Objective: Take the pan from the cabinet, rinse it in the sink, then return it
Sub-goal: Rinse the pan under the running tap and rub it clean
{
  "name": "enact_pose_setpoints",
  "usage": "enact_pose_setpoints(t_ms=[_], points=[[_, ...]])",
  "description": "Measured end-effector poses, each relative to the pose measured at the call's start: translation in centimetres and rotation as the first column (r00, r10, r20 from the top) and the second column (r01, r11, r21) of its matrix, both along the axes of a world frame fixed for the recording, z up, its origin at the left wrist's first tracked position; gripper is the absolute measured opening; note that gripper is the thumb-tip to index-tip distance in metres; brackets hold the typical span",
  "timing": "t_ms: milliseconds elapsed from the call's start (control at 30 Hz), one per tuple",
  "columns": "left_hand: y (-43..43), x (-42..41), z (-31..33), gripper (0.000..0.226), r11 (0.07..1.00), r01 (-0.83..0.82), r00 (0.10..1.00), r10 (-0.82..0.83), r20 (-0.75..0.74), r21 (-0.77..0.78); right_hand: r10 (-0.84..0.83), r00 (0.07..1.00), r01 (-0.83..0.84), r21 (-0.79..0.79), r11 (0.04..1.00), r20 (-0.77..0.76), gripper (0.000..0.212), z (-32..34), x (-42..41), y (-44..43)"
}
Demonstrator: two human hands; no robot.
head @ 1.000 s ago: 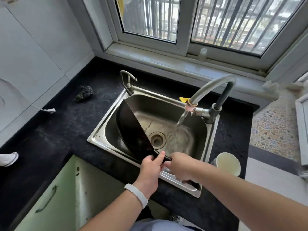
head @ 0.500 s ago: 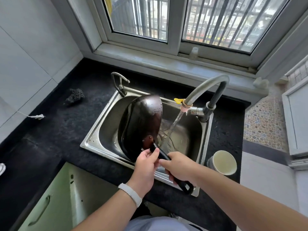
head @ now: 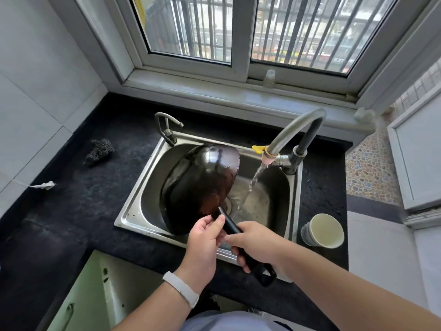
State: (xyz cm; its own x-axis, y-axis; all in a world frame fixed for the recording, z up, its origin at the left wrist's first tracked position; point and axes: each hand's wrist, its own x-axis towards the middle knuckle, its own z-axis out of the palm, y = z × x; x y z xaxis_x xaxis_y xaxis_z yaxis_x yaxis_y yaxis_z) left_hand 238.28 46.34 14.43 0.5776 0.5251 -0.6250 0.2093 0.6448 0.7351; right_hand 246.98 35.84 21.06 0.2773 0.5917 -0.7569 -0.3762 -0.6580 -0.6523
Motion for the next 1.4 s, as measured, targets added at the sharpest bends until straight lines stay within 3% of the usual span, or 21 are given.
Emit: enact_pose_setpoints(t_ms=[100,400,767,1033,1400], points=[[1.1,-0.3,1.3,0.041,0.997,-0.018,1.0,0.018,0.007,0.071,-0.104,0.984,0.109,0.027,0.994,-0.147,0.008,1.2,-0.7,1.1],[3.0,-1.7,5.6,0.022,0.984,-0.002,1.0,0.003,-0.004,0.18,-0.28,0.835,0.325,0.014,0.945,-0.474,0.015,4.0,-2.8,3.0],[1.2,-4.0,3.5,0.017,0.98,0.145,0.989,-0.143,-0.024,0.139,-0.396,0.781,0.404,-0.092,0.91,-0.482,0.012,2.5,-5.8,0.8],[-2.4,-5.0,2.6,0.021,0.974,0.171,0.98,-0.153,-0.124,0.148,-0.483,0.683,0.464,-0.185,0.866,-0.547,0.018,1.5,-7.6,-2.5],[-7.5,-5.2,3.6,0.036,0.971,0.205,0.97,-0.186,-0.155,0.123,-0.516,0.652,0.536,-0.143,0.832,-0.556,0.022,2.9,-8.5,-7.7]])
